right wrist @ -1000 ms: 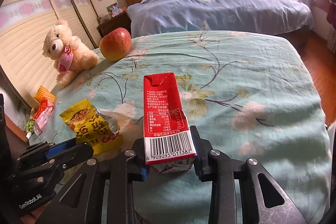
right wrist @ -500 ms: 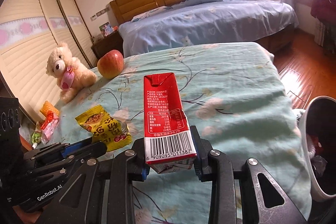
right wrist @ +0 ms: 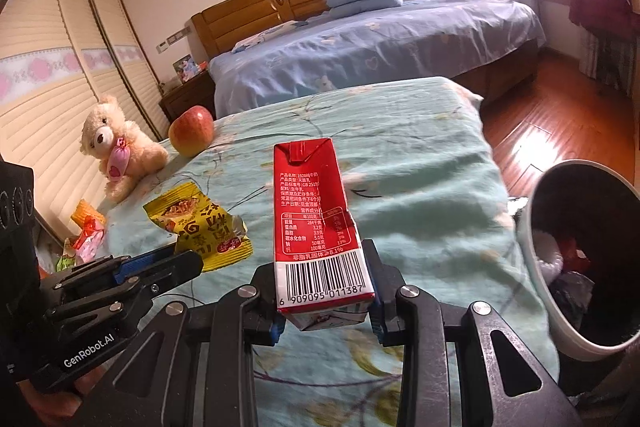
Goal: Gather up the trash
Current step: 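Lift and carry the yellow bag and red carton with both grippers over the black bin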
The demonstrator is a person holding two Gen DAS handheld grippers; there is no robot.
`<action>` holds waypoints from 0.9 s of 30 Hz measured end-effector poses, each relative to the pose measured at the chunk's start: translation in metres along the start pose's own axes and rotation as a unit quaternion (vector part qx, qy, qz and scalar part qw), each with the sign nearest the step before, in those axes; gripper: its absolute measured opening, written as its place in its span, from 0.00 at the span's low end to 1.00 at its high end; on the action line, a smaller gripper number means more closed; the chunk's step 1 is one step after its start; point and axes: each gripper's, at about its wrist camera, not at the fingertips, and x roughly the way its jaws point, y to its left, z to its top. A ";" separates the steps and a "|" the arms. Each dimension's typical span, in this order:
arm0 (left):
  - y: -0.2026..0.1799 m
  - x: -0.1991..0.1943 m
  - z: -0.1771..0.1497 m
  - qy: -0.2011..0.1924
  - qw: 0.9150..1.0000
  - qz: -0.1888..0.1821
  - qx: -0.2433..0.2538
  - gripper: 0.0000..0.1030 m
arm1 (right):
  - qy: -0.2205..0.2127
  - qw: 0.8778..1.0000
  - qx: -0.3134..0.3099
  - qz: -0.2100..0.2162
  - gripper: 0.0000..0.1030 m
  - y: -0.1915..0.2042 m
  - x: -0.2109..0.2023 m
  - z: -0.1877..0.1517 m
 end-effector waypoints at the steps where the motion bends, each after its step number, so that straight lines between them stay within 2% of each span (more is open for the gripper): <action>1: -0.003 0.001 0.001 0.000 1.000 -0.002 0.002 0.16 | -0.002 1.000 0.002 -0.002 0.31 -0.002 -0.002 0.000; 27: -0.056 0.015 0.006 0.010 0.998 -0.053 0.039 0.13 | -0.016 0.998 0.040 -0.042 0.31 -0.046 -0.033 -0.014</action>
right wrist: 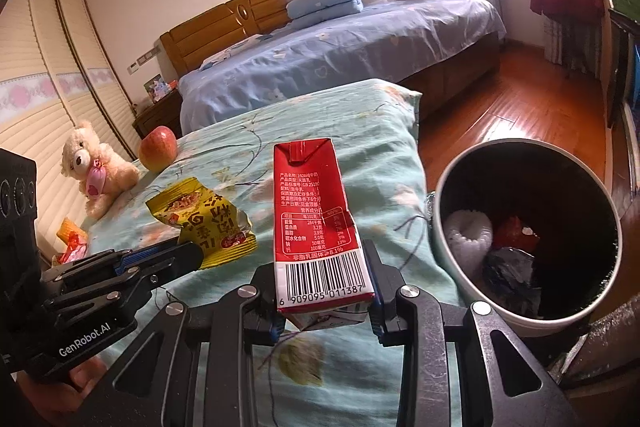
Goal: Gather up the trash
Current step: 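Lift and carry the yellow bag and red carton with both grippers over the black bin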
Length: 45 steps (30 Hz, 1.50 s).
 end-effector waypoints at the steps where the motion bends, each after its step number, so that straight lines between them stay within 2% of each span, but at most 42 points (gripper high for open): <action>1: -0.002 0.000 0.000 0.000 1.000 -0.003 0.000 0.13 | -0.001 1.000 0.001 -0.002 0.31 -0.001 -0.001 0.000; 45: -0.063 0.022 0.016 0.004 0.997 -0.040 0.059 0.12 | -0.023 0.998 0.044 -0.050 0.32 -0.055 -0.035 -0.002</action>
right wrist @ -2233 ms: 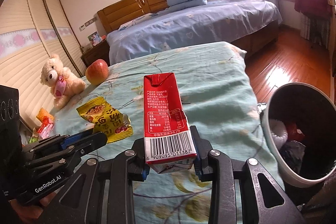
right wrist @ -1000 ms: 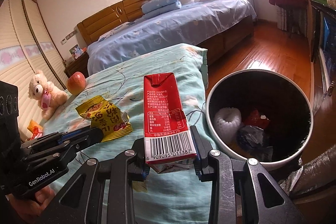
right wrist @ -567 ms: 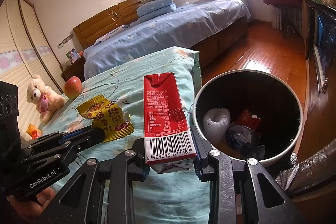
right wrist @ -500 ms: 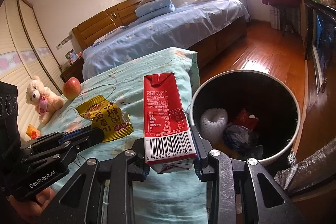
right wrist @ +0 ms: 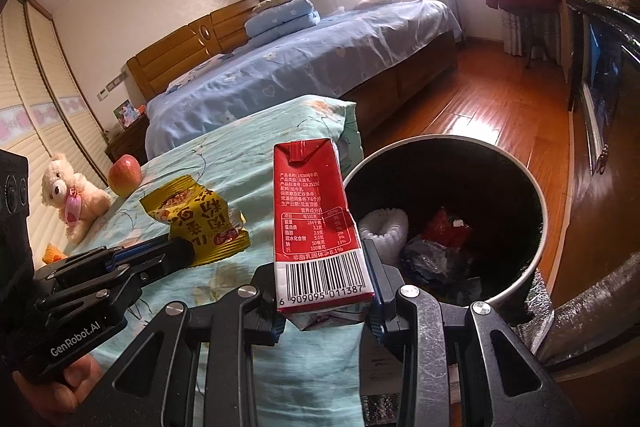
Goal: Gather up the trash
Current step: 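Lift and carry the yellow bag and red carton with both grippers over the black bin, then lower the yellow bag and red carton into the bin with both grippers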
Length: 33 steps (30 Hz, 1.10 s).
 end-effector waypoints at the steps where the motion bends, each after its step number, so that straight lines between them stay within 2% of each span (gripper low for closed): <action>1: -0.001 0.001 0.000 0.001 1.000 -0.001 0.000 0.12 | 0.000 1.000 0.000 -0.001 0.32 -0.001 0.000 0.000; 33: -0.034 0.030 0.016 0.016 0.999 -0.023 0.023 0.12 | 0.004 0.998 0.032 -0.045 0.32 -0.044 0.003 0.004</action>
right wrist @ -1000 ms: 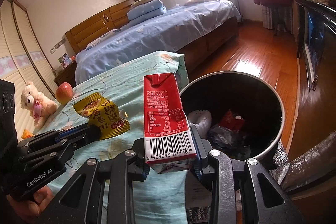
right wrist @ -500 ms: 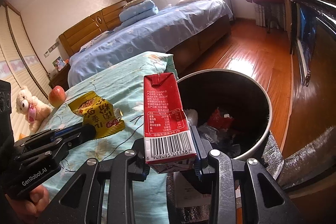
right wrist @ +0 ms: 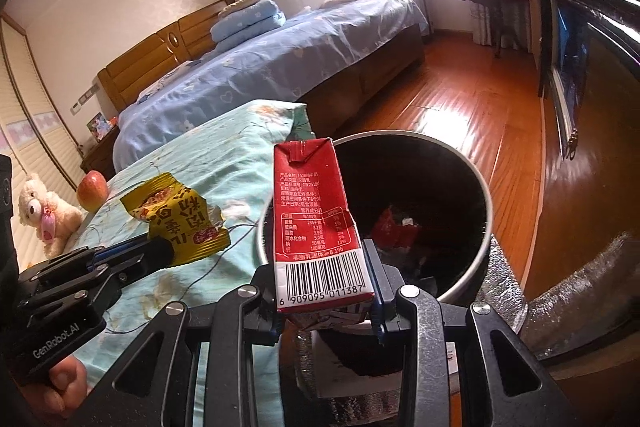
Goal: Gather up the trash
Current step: 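Lower the yellow bag and red carton into the bin with both grippers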
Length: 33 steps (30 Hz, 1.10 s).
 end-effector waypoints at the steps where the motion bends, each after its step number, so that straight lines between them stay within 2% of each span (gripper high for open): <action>1: -0.001 0.001 0.001 0.000 1.000 -0.001 0.001 0.12 | 0.001 1.000 0.001 -0.001 0.32 -0.002 0.001 0.001; 33: -0.023 0.031 0.020 0.012 1.000 0.000 0.016 0.12 | 0.009 1.000 -0.005 -0.029 0.32 -0.027 0.016 0.019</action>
